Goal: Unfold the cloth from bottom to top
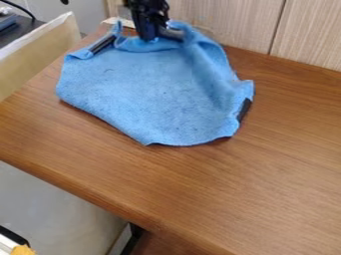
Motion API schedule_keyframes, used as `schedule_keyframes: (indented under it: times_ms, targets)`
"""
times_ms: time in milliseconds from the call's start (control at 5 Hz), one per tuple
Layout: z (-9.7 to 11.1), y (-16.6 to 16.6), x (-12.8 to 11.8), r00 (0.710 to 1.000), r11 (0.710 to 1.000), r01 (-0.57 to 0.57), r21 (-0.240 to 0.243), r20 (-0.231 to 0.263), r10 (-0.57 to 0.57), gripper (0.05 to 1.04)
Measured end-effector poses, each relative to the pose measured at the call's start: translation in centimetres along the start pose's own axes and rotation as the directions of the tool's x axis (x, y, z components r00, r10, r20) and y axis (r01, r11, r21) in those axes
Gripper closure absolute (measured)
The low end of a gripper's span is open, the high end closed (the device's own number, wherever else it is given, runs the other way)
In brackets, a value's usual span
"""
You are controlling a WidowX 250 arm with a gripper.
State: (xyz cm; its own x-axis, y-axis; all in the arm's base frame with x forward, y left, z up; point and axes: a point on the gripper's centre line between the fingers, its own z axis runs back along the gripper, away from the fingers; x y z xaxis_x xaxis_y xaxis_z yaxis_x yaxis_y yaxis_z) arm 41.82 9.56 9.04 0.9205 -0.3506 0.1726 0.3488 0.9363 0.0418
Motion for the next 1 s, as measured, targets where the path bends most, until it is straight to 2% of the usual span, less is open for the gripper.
schedule_keyframes:
  times_ms: [400, 600, 1000]
  targets:
    - [-2.2, -0.3, 1.6, 0.997, 0.997, 0.082, 0.016, 0.004, -0.082, 0.989]
    - [-2.2, -0.2, 1.9, 0.996, 0.996, 0.087, 0.019, 0.006, -0.088, 0.829]
    - [-2.8, -0.8, 1.5, 0.994, 0.995, 0.104, 0.001, -0.015, -0.104, 0.254]
